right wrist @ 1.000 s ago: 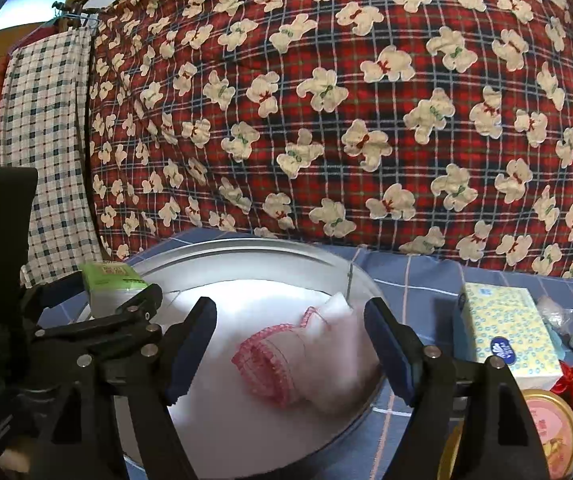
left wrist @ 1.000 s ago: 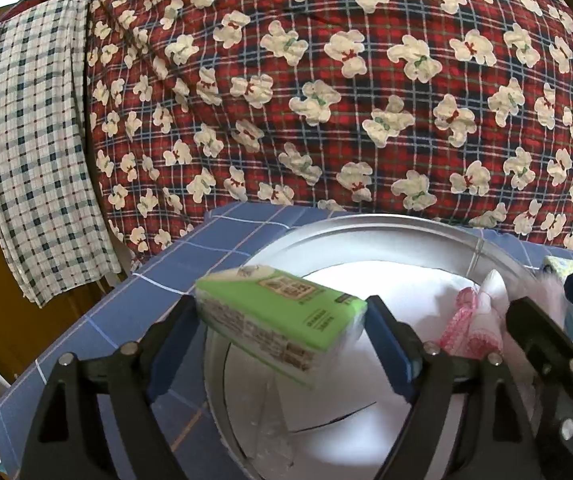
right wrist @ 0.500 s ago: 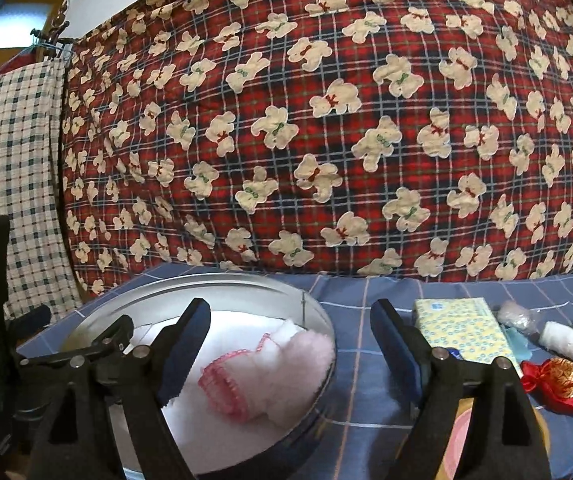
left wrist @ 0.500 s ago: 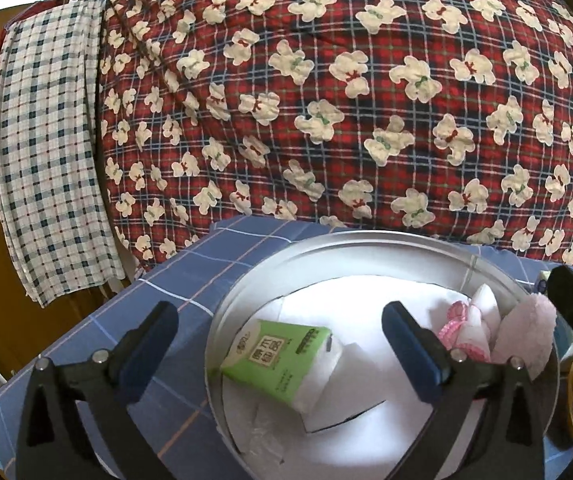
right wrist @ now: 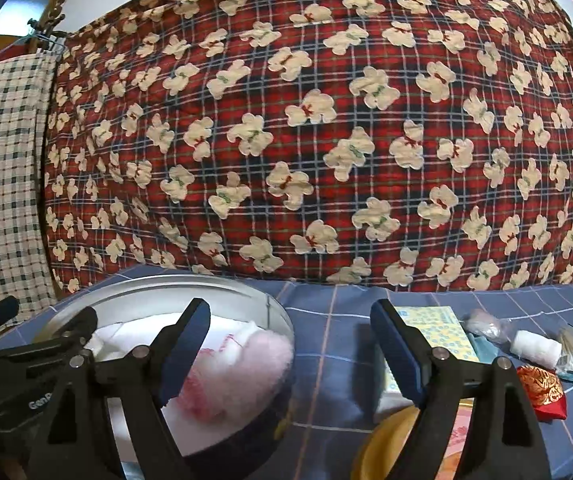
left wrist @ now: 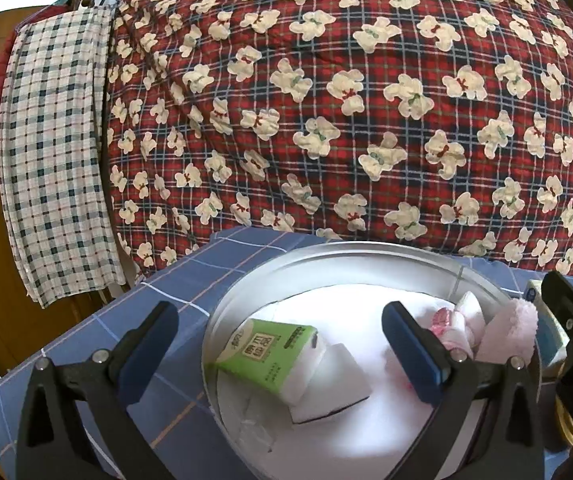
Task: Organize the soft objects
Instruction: 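Move both tools away from the tin toward the remaining items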
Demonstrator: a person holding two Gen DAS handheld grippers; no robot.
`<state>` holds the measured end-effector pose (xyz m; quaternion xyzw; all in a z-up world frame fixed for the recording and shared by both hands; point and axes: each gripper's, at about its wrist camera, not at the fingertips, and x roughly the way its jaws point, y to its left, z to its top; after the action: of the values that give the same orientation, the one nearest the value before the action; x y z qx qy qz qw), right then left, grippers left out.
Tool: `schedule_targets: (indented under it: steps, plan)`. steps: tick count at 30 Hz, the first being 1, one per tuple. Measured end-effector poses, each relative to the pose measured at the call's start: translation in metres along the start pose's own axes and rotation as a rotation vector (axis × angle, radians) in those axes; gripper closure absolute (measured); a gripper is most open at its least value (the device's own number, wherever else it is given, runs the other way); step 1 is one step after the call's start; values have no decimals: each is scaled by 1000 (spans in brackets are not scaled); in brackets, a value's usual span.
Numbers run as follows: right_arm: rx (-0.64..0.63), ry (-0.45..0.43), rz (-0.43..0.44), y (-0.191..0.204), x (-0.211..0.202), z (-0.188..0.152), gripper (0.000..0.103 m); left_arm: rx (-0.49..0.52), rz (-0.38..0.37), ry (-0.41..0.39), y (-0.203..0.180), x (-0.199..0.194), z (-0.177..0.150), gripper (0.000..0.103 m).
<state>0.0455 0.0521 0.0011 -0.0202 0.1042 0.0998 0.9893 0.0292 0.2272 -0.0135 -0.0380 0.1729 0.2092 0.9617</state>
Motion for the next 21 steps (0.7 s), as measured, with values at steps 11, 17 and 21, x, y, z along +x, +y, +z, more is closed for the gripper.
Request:
schedule_targets:
  steps: [11,17,21]
  plan:
    - [-6,38,-1,-18,-8,-5,19,17,-41,-30,-11,-14,-3,0]
    - [-9,45,-44,-34,-14,-7,19,16,-61,-24,-20,-21,-5,0]
    - [-10,43,-68,-45,-19,-7,19,0,-66,-27,-23,-27,-8,0]
